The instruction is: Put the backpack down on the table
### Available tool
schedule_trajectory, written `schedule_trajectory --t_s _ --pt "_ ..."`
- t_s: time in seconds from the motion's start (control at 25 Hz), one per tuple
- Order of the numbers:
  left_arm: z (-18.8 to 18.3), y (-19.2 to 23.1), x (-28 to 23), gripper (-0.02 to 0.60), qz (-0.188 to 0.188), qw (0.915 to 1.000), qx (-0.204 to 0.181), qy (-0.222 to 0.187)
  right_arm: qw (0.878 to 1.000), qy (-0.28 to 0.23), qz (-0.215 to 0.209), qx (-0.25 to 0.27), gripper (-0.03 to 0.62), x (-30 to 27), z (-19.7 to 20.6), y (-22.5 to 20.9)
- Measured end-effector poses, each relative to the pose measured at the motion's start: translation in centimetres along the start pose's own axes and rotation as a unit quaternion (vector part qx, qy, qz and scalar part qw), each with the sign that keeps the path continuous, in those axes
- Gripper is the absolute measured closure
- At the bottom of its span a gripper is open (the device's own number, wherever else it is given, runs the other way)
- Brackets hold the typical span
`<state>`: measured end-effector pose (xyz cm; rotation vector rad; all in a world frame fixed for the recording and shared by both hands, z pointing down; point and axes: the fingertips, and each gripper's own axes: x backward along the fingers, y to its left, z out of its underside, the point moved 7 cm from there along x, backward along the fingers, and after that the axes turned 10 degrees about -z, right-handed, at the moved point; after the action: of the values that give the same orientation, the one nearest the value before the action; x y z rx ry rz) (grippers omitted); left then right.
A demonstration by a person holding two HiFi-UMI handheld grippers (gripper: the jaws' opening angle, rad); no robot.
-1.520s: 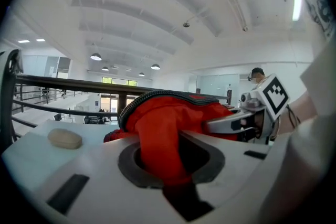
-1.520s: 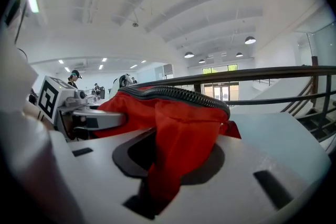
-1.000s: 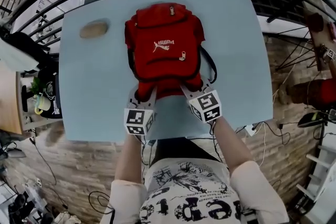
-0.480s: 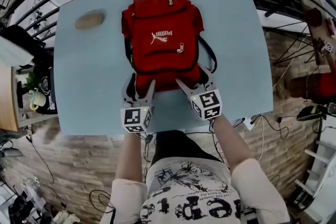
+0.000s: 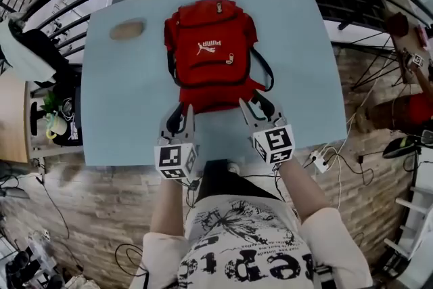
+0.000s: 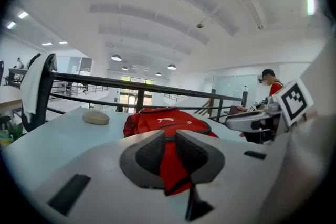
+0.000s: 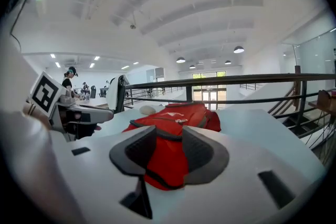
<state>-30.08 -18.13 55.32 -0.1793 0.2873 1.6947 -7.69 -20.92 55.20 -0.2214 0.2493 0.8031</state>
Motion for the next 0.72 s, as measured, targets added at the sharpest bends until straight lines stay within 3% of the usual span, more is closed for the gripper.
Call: schedule_trajectory --t_s 0.12,0.28,0.56,0.72 --pt "-2.5 -1.0 1.0 0.540 0.022 0.9996 0.001 -0.016 1.000 -0.028 0.006 0.006 0.541 1.5 -2.5 0.2" --pt "-5.9 -2.5 3.1 0.559 0.053 0.9980 0.003 -0.032 0.998 -0.057 0.016 0.018 0.599 3.6 -5.6 0.7" --pt "-11.9 -4.0 5.8 0.568 0.062 0.9931 -0.026 -0.095 0.993 -0.102 0.019 0.061 0.600 6.0 -11.7 1.6" --pt "-14.5 -3.8 6.9 0.569 0.053 0.9902 -0.037 -0.124 0.990 -0.127 0.015 0.055 0.601 6.9 -13.8 2.0"
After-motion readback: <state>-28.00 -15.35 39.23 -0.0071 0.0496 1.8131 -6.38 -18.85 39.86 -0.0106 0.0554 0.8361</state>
